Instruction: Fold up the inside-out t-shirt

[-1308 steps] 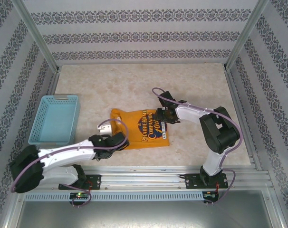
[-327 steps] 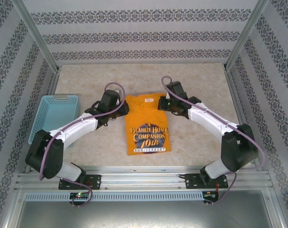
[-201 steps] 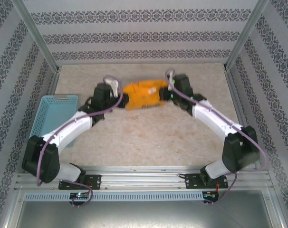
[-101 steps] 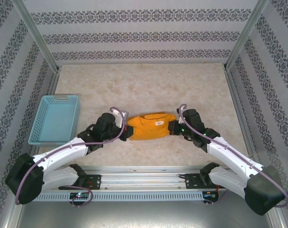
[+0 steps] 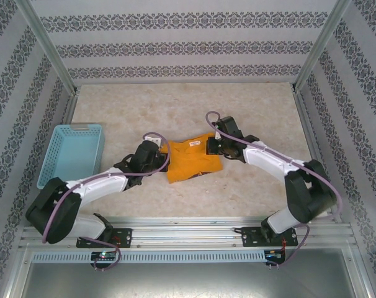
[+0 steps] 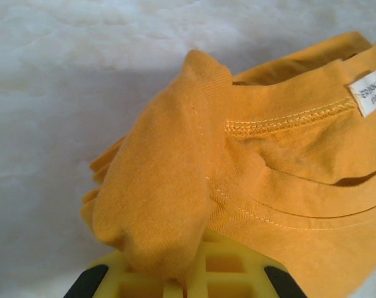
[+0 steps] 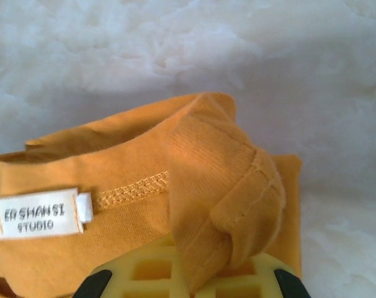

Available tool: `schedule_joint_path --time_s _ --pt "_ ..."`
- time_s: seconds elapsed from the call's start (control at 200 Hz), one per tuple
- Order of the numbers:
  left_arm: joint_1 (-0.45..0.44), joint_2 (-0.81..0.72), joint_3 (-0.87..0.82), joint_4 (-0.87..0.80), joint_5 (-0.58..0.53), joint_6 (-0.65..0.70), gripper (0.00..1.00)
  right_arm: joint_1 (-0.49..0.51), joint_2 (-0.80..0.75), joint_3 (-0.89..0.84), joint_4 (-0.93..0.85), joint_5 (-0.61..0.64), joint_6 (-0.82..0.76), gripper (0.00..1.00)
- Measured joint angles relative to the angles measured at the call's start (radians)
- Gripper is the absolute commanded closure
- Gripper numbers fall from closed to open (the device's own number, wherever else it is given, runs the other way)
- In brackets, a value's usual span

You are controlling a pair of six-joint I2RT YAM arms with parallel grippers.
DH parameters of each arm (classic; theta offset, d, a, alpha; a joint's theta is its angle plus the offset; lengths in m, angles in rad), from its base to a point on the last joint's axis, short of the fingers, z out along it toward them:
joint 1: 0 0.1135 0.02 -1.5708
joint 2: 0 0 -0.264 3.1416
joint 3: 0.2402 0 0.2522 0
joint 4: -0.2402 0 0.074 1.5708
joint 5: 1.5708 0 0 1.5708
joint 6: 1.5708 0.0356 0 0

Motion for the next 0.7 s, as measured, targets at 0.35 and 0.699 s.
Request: schedule_joint_path --time_s 0.35,0.699 --pt "0.04 0.163 0.062 0.023 0.032 -0.026 0.88 -0.005 0.141 0.037 -0.043 0.069 -0.009 0.83" --pt "0.082 0.087 0.24 -0.353 -0.014 -0.064 0.47 0.0 0.005 0.096 -0.208 0.207 -0.053 0.44"
